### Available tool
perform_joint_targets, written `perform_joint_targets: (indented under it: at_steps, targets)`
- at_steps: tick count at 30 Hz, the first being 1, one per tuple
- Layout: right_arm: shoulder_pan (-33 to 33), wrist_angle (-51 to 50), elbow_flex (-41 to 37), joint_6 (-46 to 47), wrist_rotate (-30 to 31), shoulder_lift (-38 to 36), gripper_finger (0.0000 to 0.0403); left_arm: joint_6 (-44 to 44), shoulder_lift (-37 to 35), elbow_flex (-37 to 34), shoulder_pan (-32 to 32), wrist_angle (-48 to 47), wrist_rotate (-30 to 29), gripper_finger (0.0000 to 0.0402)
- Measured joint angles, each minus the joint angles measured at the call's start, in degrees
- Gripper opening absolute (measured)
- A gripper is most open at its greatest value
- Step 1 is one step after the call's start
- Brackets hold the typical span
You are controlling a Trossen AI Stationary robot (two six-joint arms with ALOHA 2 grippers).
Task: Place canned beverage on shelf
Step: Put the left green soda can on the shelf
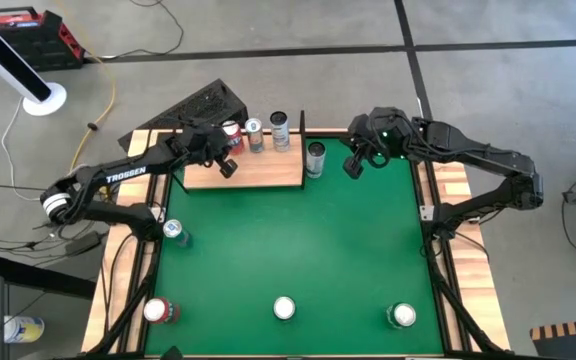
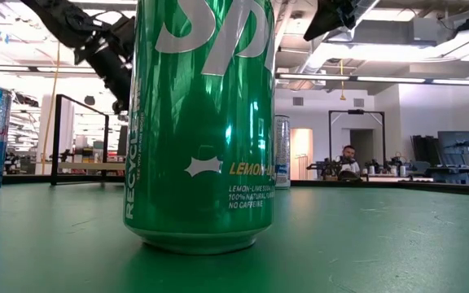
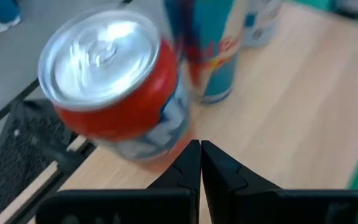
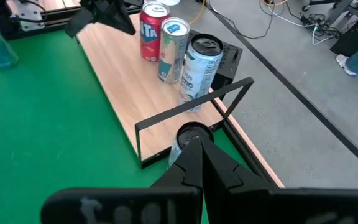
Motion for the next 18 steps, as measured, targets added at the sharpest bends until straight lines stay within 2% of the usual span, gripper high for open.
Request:
perform_joint_targets:
  at_steps: [7, 11, 16, 18]
  targets:
    - [0.3, -1.0, 0.0, 1.1, -2.4, 0.0, 0.0021, -0.6, -7.3, 3.9, -4.5, -9.8, 0.5, 0.0]
    - [1.4, -2.3, 0.0, 2.2, -4.3, 0.0, 0.0021, -3.7, -13.6, 3.7, -10.1, -13.4, 4.3, 0.0]
    - [2.0, -4.8, 0.0, -0.6, -4.2, 0.0, 0.0021, -8.0, -18.7, 3.7, -22.5, -13.0, 15.5, 0.0]
    - [1.2, -4.1, 0.0, -1.0, -4.2, 0.0, 0.0021, -9.5, -19.3, 3.7, -28.9, -9.3, 17.0, 0.0]
